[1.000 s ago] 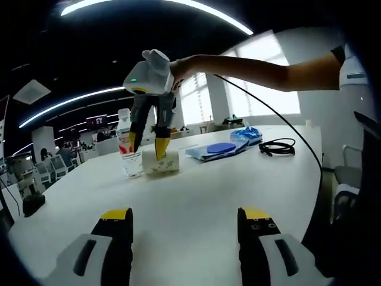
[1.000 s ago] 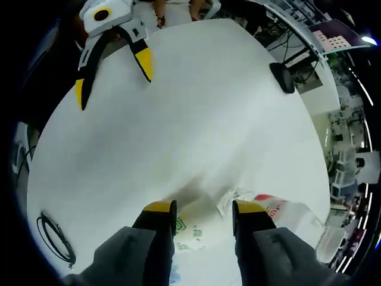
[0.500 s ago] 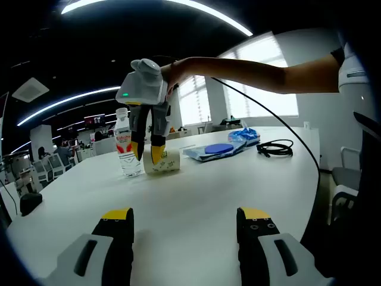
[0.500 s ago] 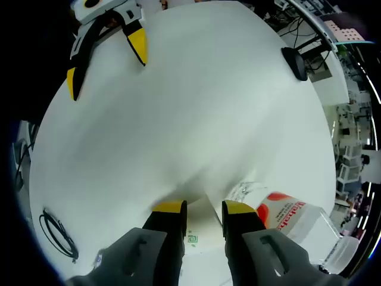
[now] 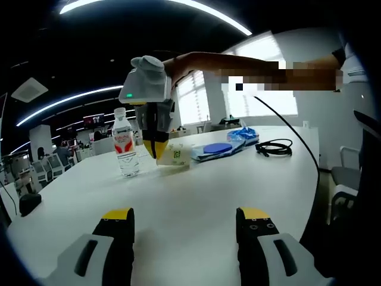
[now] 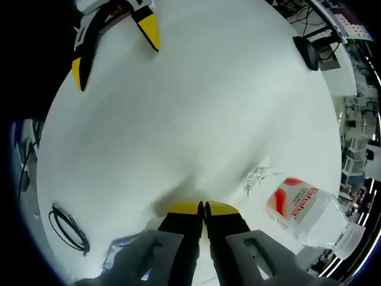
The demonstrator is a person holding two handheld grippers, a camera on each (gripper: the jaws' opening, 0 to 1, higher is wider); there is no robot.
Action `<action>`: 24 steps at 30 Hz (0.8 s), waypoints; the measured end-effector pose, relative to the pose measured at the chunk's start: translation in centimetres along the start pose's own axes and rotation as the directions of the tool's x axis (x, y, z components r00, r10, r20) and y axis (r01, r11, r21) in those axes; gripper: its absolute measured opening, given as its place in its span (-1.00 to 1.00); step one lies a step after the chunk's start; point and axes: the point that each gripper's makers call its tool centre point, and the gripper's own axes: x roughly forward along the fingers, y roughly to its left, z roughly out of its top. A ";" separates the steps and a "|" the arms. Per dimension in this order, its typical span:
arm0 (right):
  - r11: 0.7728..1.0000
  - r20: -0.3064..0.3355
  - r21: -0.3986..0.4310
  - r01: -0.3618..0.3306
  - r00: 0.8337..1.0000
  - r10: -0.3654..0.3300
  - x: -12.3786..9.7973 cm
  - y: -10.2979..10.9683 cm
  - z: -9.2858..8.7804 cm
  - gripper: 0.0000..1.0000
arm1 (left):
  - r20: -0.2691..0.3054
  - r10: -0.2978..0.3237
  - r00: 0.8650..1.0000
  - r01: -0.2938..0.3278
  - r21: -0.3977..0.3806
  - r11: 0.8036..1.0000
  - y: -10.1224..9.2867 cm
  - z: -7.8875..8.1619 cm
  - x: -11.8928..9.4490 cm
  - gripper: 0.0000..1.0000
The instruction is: Arrange the tabletop items into an orderly group along one side of the table until the central work area is clear of visible clutter.
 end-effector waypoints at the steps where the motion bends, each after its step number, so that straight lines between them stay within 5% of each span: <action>1: 1.000 -0.002 -0.001 -0.003 1.000 0.003 -0.2 0.2 -0.1 -0.99 | -0.002 0.001 1.000 -0.001 0.000 1.000 0.0 0.0 0.0 0.37; 15: 0.991 -0.002 0.032 0.130 0.992 -0.130 -2.2 -0.7 -2.4 -0.99 | -0.016 -0.004 1.000 0.004 0.021 1.000 -0.4 0.1 0.3 0.37; 24: 0.948 0.021 0.096 0.304 0.951 -0.307 -3.5 -3.0 -3.9 -0.99 | -0.025 -0.004 1.000 0.005 0.027 1.000 -0.5 0.0 0.6 0.37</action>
